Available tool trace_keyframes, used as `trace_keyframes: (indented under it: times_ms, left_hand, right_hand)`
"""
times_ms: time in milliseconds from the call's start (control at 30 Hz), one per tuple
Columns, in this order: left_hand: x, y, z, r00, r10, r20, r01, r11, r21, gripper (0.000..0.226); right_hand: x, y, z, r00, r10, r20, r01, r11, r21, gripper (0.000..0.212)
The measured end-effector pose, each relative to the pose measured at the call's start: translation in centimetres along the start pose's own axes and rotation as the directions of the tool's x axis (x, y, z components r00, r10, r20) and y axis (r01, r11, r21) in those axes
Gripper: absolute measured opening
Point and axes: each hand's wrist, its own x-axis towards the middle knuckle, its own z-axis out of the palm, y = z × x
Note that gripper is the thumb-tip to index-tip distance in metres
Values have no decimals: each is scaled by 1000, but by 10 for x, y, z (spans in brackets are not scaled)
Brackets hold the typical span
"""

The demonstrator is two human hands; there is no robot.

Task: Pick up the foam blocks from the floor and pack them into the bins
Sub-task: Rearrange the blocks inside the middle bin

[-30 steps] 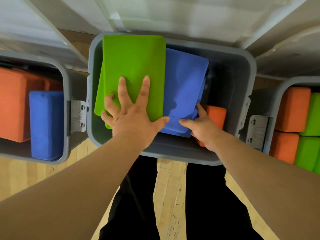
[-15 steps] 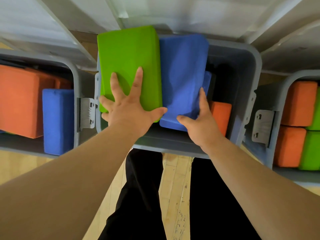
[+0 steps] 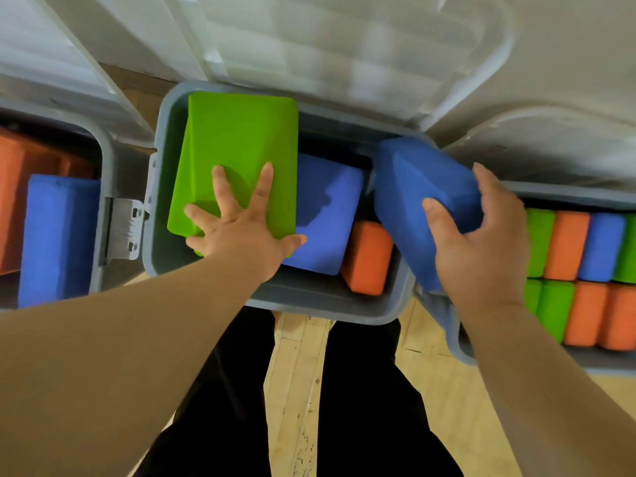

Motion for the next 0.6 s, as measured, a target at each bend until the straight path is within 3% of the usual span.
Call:
trace_keyframes:
  times_ms: [133, 300, 367, 467, 600]
  left_hand:
    - [1, 0, -2, 1000, -2, 16, 1, 1000, 20, 119]
    - [3, 6, -1, 999, -10, 49, 8, 999, 54, 118]
    - [4, 6, 0, 999, -7, 52, 3, 998, 63, 118]
    - [4, 6, 2, 999, 0, 53, -4, 997, 72, 119]
    - [4, 8, 1, 997, 6, 70, -10, 998, 66, 118]
  right_hand:
    - [16, -12, 23, 992, 62, 110, -45, 987, -155, 75]
    - [41, -30, 30, 965, 107, 238, -86, 991, -100, 97]
    - [41, -31, 31, 989, 24, 143, -18, 999, -40, 89]
    - [32, -26, 37, 997, -70, -29, 71, 997, 24, 61]
    - [43, -16, 55, 1000, -9, 21, 10, 999, -46, 53]
